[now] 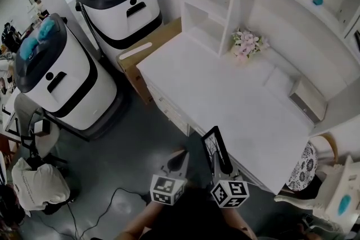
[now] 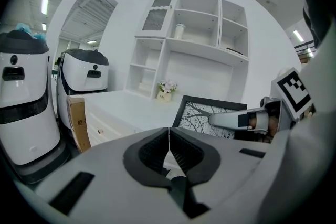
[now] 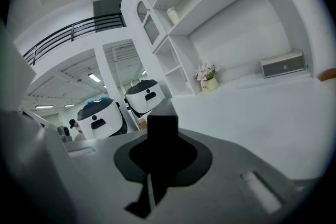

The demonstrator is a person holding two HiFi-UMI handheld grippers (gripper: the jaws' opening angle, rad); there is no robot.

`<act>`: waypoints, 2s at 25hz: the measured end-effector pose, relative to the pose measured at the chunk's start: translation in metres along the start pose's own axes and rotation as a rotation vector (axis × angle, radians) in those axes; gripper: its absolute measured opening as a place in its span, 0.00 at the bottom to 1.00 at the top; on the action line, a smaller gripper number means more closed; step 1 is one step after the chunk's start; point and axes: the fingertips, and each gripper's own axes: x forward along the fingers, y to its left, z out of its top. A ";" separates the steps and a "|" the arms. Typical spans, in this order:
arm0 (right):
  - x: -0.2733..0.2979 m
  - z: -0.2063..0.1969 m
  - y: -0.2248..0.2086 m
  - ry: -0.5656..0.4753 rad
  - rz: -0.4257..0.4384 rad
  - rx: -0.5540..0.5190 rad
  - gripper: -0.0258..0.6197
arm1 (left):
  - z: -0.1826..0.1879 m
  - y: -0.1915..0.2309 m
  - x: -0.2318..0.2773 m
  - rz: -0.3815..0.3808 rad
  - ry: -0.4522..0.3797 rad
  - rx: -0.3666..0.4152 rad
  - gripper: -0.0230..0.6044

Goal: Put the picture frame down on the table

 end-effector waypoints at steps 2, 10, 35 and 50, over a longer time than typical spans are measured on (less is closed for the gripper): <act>0.010 0.002 0.002 0.003 0.005 0.002 0.06 | 0.005 0.007 0.005 -0.001 0.002 -0.001 0.06; 0.050 0.012 0.013 0.022 0.007 -0.020 0.06 | 0.021 0.042 0.023 0.006 -0.002 -0.036 0.06; 0.144 0.058 0.023 -0.026 -0.101 -0.032 0.06 | 0.092 0.126 0.085 -0.077 -0.036 -0.026 0.06; 0.174 0.061 0.036 -0.075 -0.170 -0.004 0.06 | 0.106 0.162 0.101 -0.146 -0.021 -0.006 0.06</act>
